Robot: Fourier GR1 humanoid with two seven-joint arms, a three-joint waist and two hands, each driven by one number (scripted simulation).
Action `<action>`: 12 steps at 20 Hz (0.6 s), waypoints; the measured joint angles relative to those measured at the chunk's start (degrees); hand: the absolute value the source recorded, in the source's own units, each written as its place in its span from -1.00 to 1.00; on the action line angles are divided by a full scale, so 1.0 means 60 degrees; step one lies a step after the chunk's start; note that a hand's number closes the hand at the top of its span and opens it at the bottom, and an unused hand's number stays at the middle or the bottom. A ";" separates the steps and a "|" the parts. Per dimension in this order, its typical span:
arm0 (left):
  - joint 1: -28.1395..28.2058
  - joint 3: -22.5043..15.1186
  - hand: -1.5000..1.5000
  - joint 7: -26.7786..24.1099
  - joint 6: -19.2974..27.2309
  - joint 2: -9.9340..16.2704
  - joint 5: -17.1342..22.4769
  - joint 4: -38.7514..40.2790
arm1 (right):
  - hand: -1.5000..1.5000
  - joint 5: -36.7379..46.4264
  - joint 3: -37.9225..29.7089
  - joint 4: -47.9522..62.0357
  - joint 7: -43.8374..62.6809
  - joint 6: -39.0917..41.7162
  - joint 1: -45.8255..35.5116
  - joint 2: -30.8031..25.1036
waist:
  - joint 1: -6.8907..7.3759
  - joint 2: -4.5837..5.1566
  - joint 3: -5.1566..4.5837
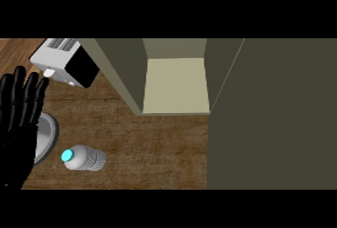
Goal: Pick up the bottled water, place it into the cabinet and close the cabinet
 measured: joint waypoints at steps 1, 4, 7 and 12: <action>-0.0053 -0.0043 -1.00 0.0053 0.0061 -0.0020 -0.0123 0.0037 | -1.00 -0.0080 0.0018 0.0038 -0.0123 0.0055 0.0161 0.0050 | -0.0006 -0.0036 -0.0066; 0.0224 0.0339 -1.00 0.0108 0.0187 0.0002 -0.0044 -0.0154 | -1.00 -0.0286 0.0080 -0.0156 -0.0007 0.0192 0.0487 0.0096 | 0.0024 -0.0111 -0.0197; 0.0662 0.0982 -1.00 0.0148 0.0340 -0.0139 0.0484 -0.0146 | -1.00 -0.0578 0.0489 -0.0738 0.0263 0.0546 0.1108 0.0113 | 0.0055 -0.0168 -0.0266; 0.1526 0.1408 -1.00 0.1040 0.0534 -0.0549 0.1527 -0.0655 | -1.00 -0.1546 0.1390 -0.1809 0.0749 0.1581 0.2367 -0.0107 | 0.0051 -0.0213 -0.0304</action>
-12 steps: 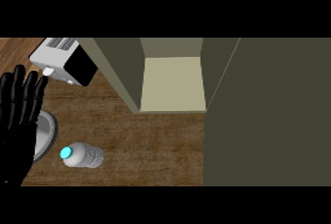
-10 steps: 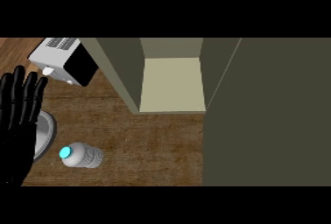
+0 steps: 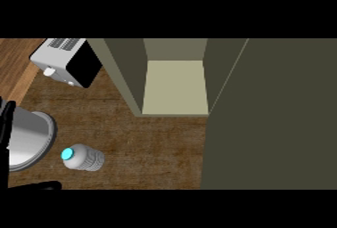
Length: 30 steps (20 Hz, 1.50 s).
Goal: Pick up the bottled water, place it into the cabinet and close the cabinet
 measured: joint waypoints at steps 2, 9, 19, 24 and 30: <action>0.0429 -0.0037 -1.00 0.0222 0.0062 -0.0152 0.0072 -0.0428 | -1.00 -0.0215 0.0210 -0.0631 0.0219 0.0255 0.0587 -0.0133 | -0.0017 -0.0001 -0.0005; 0.2021 -0.0061 -1.00 0.0891 -0.0079 -0.0350 0.0026 -0.1717 | -1.00 -0.0182 0.0806 -0.1464 0.0060 0.0728 0.2043 -0.0218 | -0.0034 0.0004 -0.0011; 0.2315 0.0505 -1.00 0.0549 -0.0358 -0.0394 -0.0028 -0.0357 | -1.00 0.0169 0.1451 -0.1858 -0.0420 0.0831 0.3339 -0.0247 | -0.0107 0.0014 -0.0020; 0.1963 0.0993 -1.00 -0.0003 -0.0747 -0.0197 0.0282 0.1294 | -1.00 0.0529 0.2041 -0.1966 -0.0709 0.0776 0.3833 -0.0241 | -0.0147 0.0018 -0.0026; 0.1651 0.1097 -1.00 -0.0899 -0.1255 -0.0303 0.0453 0.3468 | -1.00 0.0604 0.2301 -0.2026 -0.1509 0.0977 0.4737 -0.0498 | -0.0235 0.0012 -0.0027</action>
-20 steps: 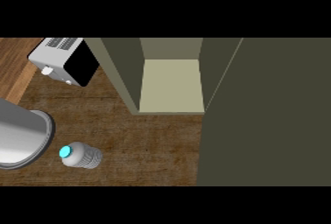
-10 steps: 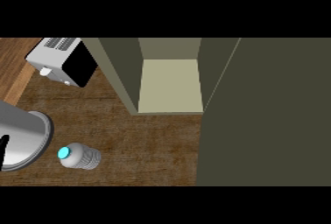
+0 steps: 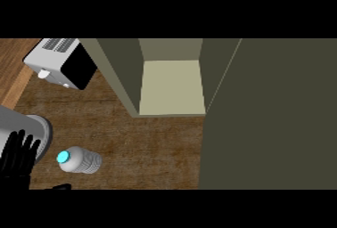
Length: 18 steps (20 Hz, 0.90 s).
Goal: Pick up the bottled water, place it into the cabinet and close the cabinet
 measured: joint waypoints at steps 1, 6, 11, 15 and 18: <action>-0.0026 0.0077 -1.00 -0.0168 -0.0097 -0.0008 0.0088 0.0326 | -1.00 0.0009 0.0040 -0.0009 -0.0135 0.0009 0.0183 -0.0036 | -0.0001 -0.0002 0.0000; -0.0736 0.0442 -1.00 -0.1178 -0.0422 0.0143 0.0150 0.2478 | -1.00 0.0108 0.0434 -0.0007 -0.0792 0.0026 0.0896 -0.0214 | -0.0042 0.0000 -0.0004; -0.1453 0.0716 -1.00 -0.2361 -0.0939 0.0455 0.0087 0.4629 | -1.00 0.0184 0.0608 -0.0018 -0.1117 -0.0081 0.1157 -0.0404 | -0.0032 0.0015 -0.0010; -0.2059 0.0708 -1.00 -0.3550 -0.1295 0.0516 -0.0175 0.6389 | -1.00 0.0238 0.0665 0.0007 -0.1360 -0.0142 0.1270 -0.0548 | -0.0025 0.0027 -0.0011; -0.2461 0.0667 -1.00 -0.4388 -0.1444 0.0494 -0.0400 0.7511 | -1.00 0.0287 0.0842 -0.0004 -0.1599 -0.0175 0.1540 -0.0715 | -0.0054 0.0023 -0.0015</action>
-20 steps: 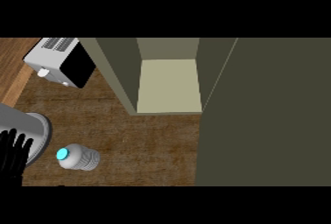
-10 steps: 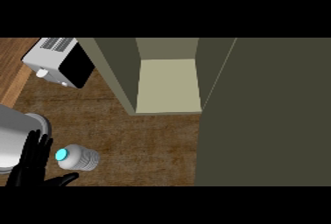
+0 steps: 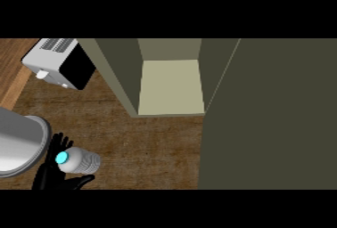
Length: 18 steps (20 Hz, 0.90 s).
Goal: Pick up the bottled water, place it into the cabinet and close the cabinet
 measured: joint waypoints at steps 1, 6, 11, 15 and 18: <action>-0.0095 -0.0037 -1.00 -0.0273 -0.0035 -0.0049 -0.0076 0.0315 | -1.00 0.0009 -0.0013 -0.0010 -0.0009 -0.0035 0.0014 -0.0052 | 0.0011 0.0003 0.0001; -0.0736 0.0034 1.00 -0.1595 -0.0416 0.0024 -0.0234 0.2013 | -1.00 0.0076 0.0138 -0.0006 -0.0506 -0.0125 0.0405 -0.0280 | -0.0025 0.0000 -0.0003; -0.1039 -0.0030 1.00 -0.2897 -0.0332 0.0077 -0.0627 0.2931 | -1.00 0.0119 0.0076 0.0004 -0.1044 -0.0119 0.0778 -0.0611 | -0.0003 -0.0057 0.0140; -0.1187 -0.0207 1.00 -0.3896 0.0332 0.0091 -0.1214 0.3355 | -1.00 0.0146 0.0079 0.0000 -0.1163 -0.0211 0.0834 -0.0765 | 0.0019 -0.0056 0.0190; -0.1337 -0.0289 1.00 -0.4617 0.0999 0.0097 -0.1619 0.3578 | -1.00 0.0160 0.0079 0.0036 -0.1172 -0.0301 0.0770 -0.0798 | 0.0050 -0.0048 0.0206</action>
